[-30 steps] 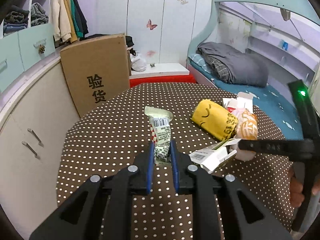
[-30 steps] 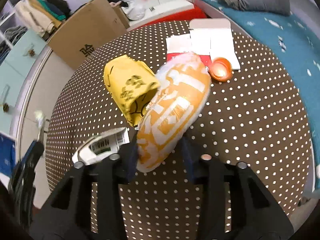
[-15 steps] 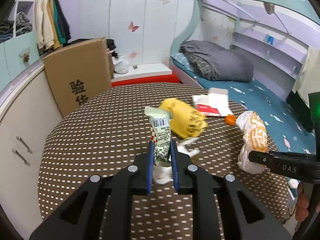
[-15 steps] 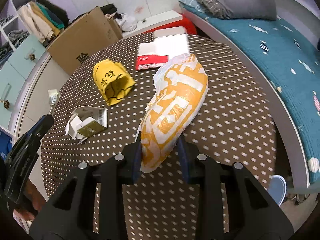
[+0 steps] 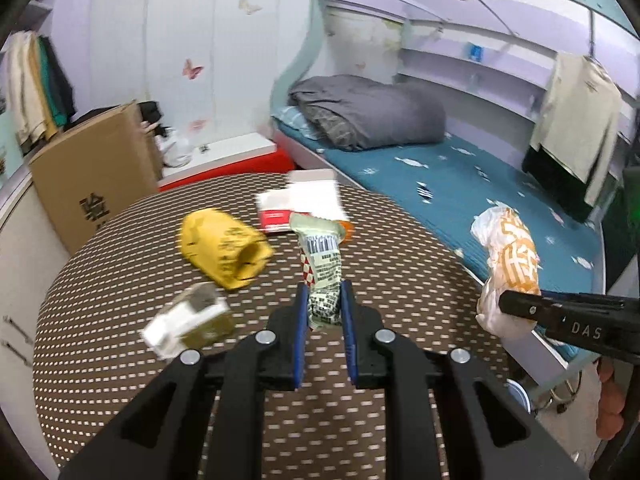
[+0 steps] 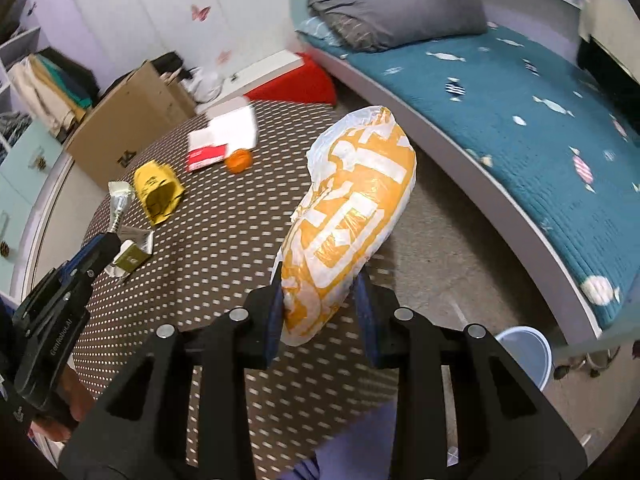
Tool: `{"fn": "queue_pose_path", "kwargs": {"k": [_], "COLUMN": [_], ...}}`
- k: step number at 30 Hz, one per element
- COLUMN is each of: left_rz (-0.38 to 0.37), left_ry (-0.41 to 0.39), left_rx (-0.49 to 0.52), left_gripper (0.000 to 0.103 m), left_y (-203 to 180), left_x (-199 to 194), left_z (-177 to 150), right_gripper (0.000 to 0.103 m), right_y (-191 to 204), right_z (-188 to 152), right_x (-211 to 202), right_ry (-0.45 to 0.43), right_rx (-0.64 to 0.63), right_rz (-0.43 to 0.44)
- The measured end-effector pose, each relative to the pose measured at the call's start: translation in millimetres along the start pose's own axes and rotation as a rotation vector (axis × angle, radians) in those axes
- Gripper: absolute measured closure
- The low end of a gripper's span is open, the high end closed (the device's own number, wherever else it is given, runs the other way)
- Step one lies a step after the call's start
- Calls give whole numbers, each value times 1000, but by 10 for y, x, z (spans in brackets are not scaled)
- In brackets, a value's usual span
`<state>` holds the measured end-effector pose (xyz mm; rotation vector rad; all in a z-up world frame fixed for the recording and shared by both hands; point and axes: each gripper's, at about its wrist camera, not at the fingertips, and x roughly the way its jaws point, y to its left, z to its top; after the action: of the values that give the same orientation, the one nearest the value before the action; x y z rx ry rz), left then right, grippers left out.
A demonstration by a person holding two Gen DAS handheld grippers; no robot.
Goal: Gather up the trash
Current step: 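Carry the packet in the left gripper while the right carries the orange bag to the bin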
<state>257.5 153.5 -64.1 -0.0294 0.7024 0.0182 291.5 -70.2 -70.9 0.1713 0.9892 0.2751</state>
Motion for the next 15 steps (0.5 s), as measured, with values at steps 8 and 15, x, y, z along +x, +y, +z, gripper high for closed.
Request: {"fn": "queue_pose_path", "kwargs": {"k": [8,15], "left_rz": [-111,-202], "left_ry": [7,22], "left_rx": [121,212], "left_gripper": [87,87], "left_y": [-767,-1411], "left_x": [55,94], "left_z": [-36,-107], "right_gripper": [71,71], "right_y": [-578,-1089], "right_z": [-129,-298], "right_x": [-286,-514], "right_ry": [-35,-53], "right_rx": [93,187], "right_rz": [-67,-120]}}
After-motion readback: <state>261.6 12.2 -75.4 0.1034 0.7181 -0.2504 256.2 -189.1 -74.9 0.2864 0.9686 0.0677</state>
